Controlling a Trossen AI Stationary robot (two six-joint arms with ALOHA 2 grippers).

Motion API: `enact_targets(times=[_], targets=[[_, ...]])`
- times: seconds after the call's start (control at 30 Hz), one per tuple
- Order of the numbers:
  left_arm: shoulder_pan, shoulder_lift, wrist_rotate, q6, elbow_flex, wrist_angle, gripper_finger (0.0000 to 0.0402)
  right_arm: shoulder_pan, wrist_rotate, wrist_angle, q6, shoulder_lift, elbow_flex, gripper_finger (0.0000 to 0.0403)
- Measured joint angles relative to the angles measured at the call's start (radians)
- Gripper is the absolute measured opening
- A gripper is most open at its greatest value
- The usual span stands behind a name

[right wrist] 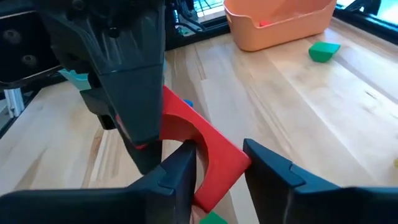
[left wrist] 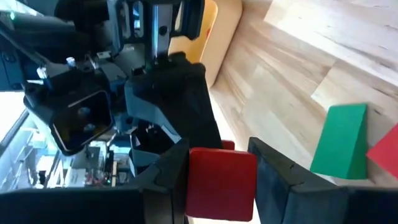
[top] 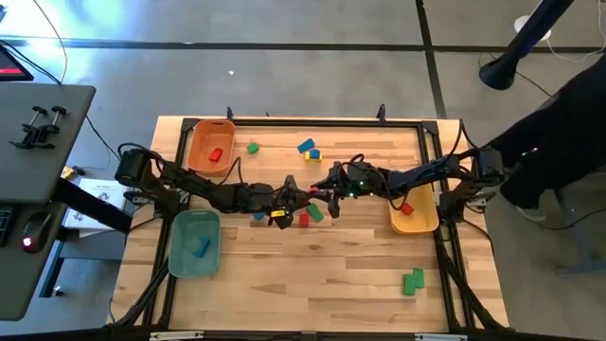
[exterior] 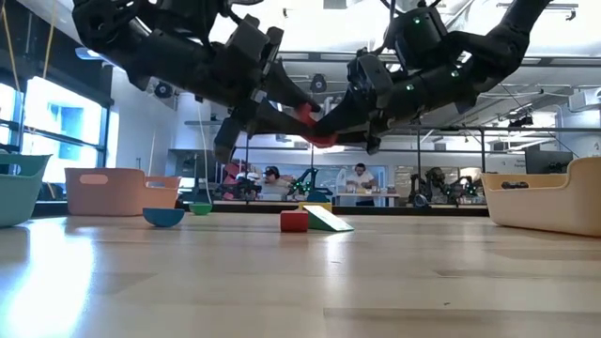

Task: Sort blocks by size
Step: Put the red arch block into the blue bin

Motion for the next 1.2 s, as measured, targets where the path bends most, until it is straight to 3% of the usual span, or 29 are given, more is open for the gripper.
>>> enact_targets(times=[0.23, 0.43, 0.5, 0.6, 0.73, 0.83, 0.93, 1.13, 1.2], targets=[[-0.014, 0.001, -0.006, -0.064, -0.001, -0.004, 0.0113, -0.017, -0.032, -0.041, 0.029, -0.009, 0.000, 0.0177], [-0.043, 0.001, -0.021, -0.147, -0.001, -0.001, 0.0113, -0.064, -0.101, -0.150, 0.047, -0.097, 0.000, 0.0215], [-0.060, -0.001, -0.044, -0.167, -0.001, -0.001, 0.0113, -0.073, -0.043, -0.210, 0.038, -0.144, 0.000, 0.0216], [-0.097, -0.014, -0.108, -0.216, -0.001, -0.006, 0.0113, -0.070, 0.130, -0.252, -0.023, -0.205, 0.000, 0.0216], [-0.157, -0.066, -0.273, -0.274, 0.008, -0.104, 0.0113, -0.045, 0.322, -0.226, -0.116, -0.232, 0.000, 0.0215], [-0.202, -0.130, -0.406, -0.413, 0.061, -0.294, 0.0113, -0.035, 0.337, -0.211, -0.158, -0.224, 0.000, 0.0215], [-0.241, -0.190, -0.439, -0.652, 0.152, -0.567, 0.0113, -0.015, 0.339, -0.220, -0.194, -0.214, 0.000, 0.0215], [-0.316, -0.225, -0.452, -1.220, 0.376, -1.400, 0.0113, 0.022, 0.337, -0.198, -0.259, -0.213, 0.000, 0.0215], [-0.334, -0.226, -0.384, -1.476, 0.428, -1.669, 0.0113, 0.028, 0.337, -0.180, -0.274, -0.213, 0.000, 0.0215]])
